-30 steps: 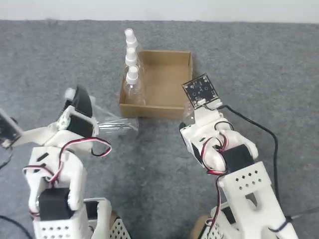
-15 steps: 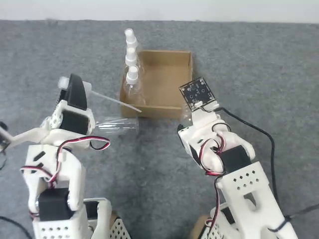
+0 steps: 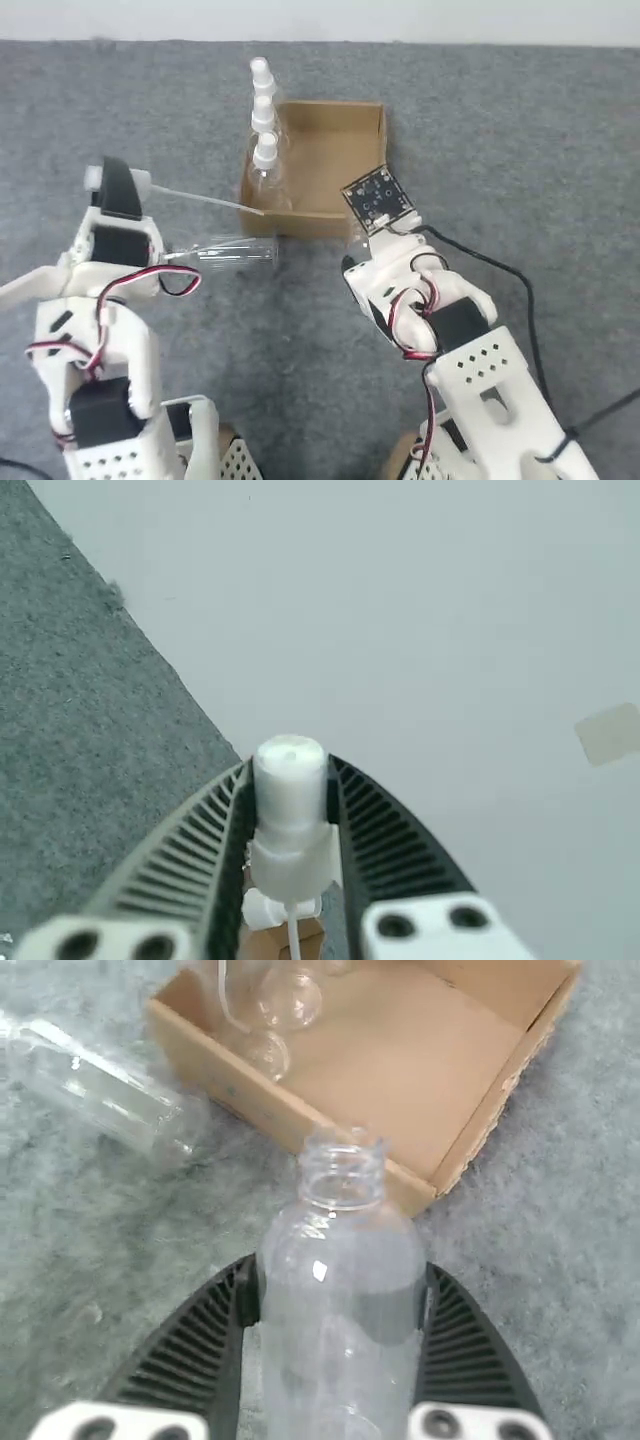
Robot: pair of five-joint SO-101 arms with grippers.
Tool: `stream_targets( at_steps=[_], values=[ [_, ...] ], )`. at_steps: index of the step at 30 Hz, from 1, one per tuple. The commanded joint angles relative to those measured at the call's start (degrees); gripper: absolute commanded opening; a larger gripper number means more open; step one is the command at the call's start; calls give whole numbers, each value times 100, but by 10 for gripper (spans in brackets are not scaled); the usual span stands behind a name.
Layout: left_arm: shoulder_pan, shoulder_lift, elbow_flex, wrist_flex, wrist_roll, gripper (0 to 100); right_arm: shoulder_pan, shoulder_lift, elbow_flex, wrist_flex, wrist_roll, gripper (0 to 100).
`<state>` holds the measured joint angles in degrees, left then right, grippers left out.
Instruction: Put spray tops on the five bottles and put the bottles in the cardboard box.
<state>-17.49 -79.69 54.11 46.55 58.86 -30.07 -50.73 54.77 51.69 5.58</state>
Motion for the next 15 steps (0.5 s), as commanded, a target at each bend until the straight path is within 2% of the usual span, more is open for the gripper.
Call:
stream_targets(
  at_steps=[1,9,15],
  values=[
    [-18,-132,-171,26,97,11,-92,-259,-88,-127,123,118],
    [0,-132,-198,18,97,11,-84,-365,-79,-127,123,117],
    [0,-132,-171,18,97,10,-101,-1323,343,-163,132,117]
  ],
)
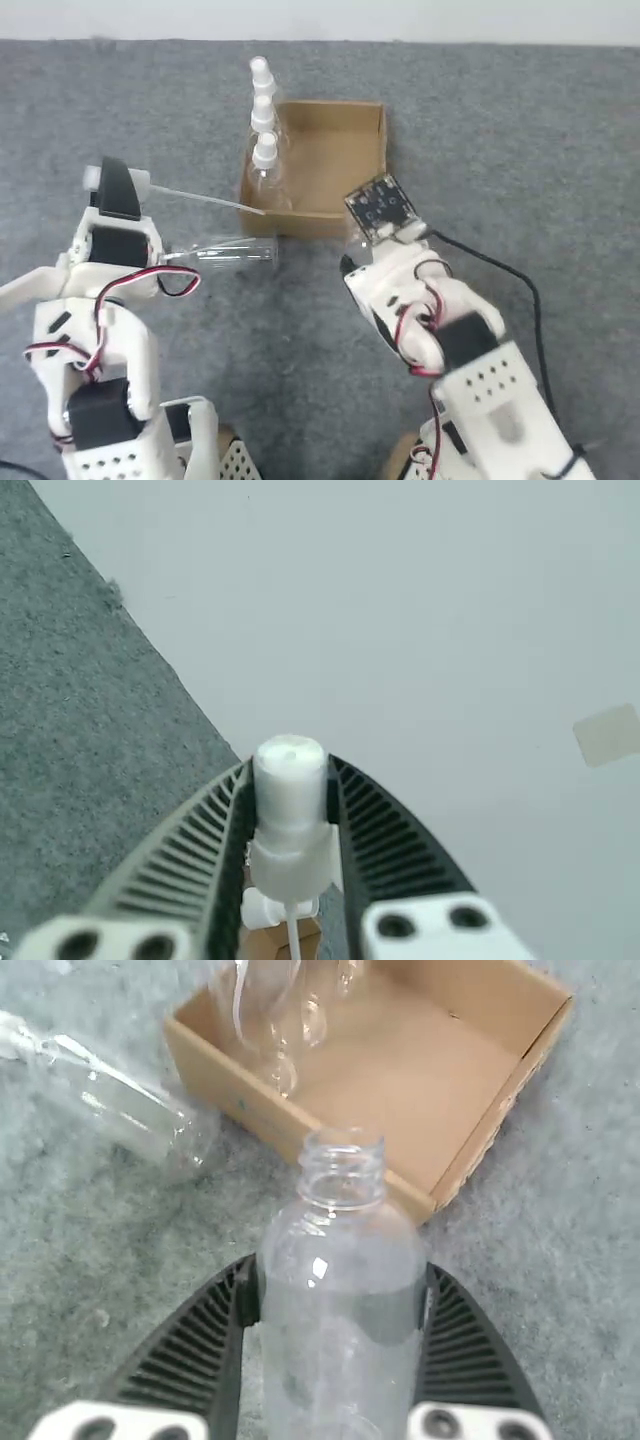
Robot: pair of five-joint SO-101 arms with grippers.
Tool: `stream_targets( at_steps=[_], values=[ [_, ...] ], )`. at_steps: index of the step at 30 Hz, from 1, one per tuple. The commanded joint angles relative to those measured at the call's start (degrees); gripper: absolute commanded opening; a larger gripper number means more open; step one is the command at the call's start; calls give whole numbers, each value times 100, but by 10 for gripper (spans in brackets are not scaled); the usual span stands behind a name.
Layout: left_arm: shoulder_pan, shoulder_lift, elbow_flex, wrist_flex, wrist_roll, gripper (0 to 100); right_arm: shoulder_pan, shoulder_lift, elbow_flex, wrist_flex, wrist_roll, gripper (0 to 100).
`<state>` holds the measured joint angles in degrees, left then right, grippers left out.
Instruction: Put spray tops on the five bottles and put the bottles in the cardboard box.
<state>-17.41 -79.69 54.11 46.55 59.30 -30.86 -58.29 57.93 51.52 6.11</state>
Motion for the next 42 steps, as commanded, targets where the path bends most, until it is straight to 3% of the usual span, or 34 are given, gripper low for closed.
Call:
stream_targets(
  at_steps=[1,16,26,36,42],
  values=[
    [-9,-132,-171,18,53,10,-31,-708,105,-189,79,117],
    [18,-132,-198,-9,79,10,-145,-910,571,-725,79,117],
    [651,-132,-215,-9,88,10,-154,-910,747,-980,88,117],
    [651,-132,-207,-9,88,10,-602,-901,1037,-1332,97,117],
    [853,-132,-303,9,88,10,-629,-901,1363,-1851,519,117]
  ],
)
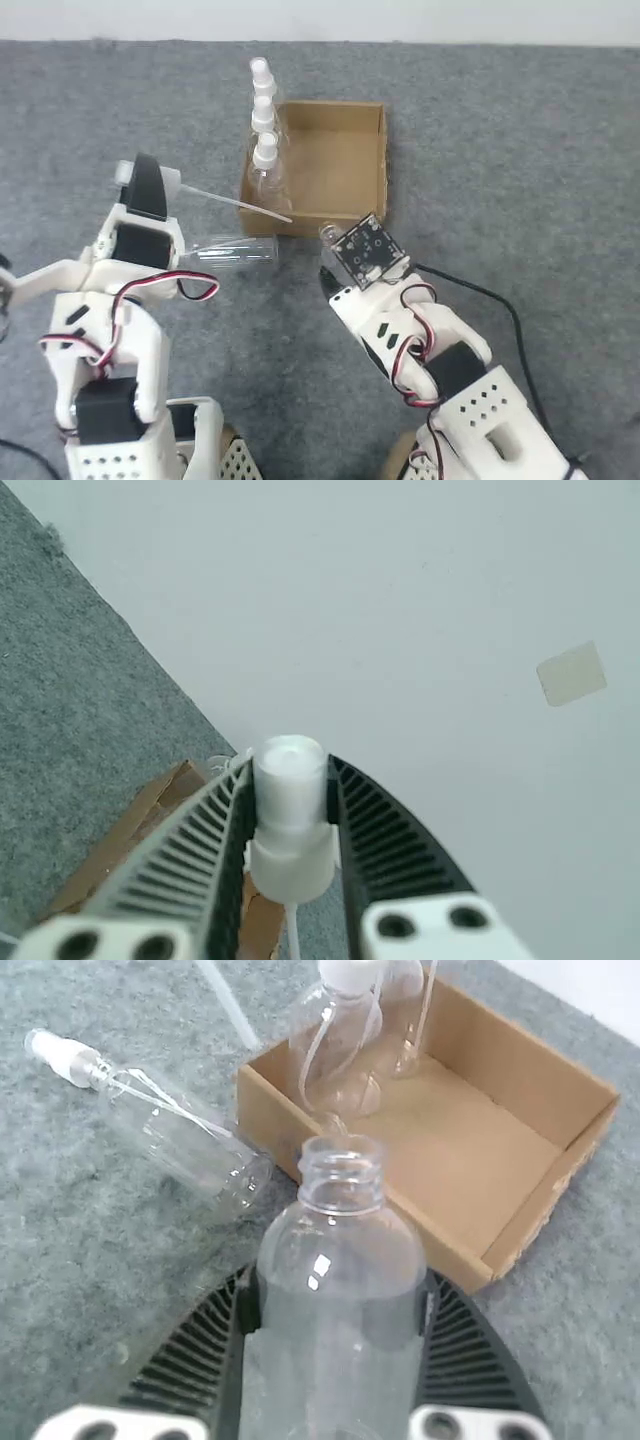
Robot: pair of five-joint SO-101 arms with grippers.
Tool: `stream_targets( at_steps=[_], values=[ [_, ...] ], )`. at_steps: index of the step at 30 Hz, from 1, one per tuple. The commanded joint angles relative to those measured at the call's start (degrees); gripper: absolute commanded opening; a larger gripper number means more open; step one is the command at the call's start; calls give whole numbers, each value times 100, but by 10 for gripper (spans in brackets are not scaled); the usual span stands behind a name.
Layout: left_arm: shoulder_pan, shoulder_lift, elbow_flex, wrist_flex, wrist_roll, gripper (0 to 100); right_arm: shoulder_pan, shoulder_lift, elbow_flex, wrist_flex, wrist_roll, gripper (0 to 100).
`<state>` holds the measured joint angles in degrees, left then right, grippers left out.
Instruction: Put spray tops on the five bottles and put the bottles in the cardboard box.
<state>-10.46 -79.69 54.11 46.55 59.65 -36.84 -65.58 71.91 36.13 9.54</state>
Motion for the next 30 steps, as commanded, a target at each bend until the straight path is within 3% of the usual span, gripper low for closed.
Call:
stream_targets(
  at_steps=[1,12,30],
  values=[
    [220,-132,-321,9,53,10,-31,-171,0,-374,185,117],
    [695,-132,-303,0,35,10,-48,-127,26,-462,193,117],
    [668,-132,-277,9,18,10,-224,-171,132,-462,466,117]
  ],
)
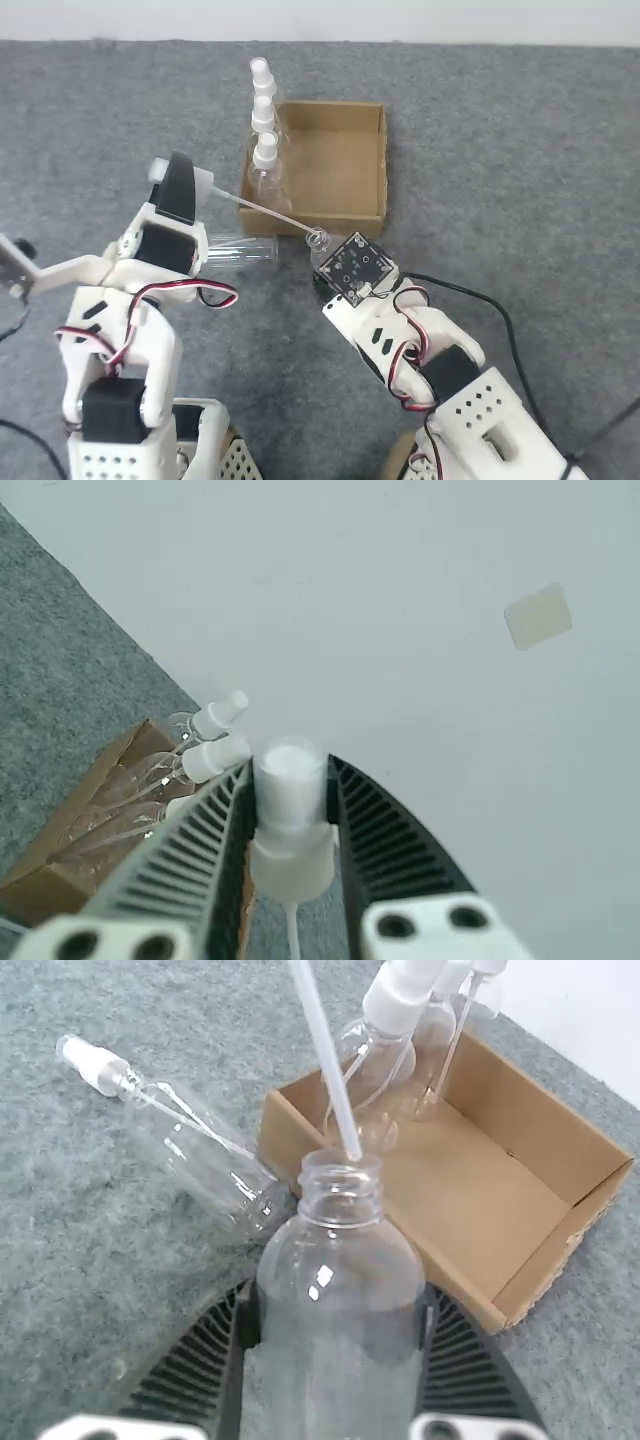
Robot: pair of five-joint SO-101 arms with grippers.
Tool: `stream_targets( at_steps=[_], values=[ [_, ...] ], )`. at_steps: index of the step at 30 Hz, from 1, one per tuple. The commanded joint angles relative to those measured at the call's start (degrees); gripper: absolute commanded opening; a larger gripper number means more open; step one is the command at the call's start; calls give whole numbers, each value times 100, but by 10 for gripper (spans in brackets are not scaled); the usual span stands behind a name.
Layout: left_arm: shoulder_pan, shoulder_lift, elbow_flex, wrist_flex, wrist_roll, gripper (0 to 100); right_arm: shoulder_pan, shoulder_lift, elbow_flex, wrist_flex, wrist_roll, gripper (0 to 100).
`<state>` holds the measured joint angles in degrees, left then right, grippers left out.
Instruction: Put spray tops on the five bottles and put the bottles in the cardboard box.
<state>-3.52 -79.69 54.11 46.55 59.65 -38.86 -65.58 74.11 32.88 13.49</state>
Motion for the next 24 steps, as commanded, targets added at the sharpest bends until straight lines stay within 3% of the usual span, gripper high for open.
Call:
stream_targets(
  at_steps=[1,6,13,18,24],
  values=[
    [-26,-132,-277,9,18,10,-22,-171,-88,-136,70,117],
    [-35,-132,-286,9,18,10,-22,-171,-88,-154,70,117],
    [-35,-132,-286,-9,18,10,-22,-171,246,-989,79,117],
    [-484,-132,-312,-18,53,10,-22,-171,273,-1033,79,117],
    [-492,-132,-268,-18,53,10,-22,-171,273,-1033,79,117]
  ],
)
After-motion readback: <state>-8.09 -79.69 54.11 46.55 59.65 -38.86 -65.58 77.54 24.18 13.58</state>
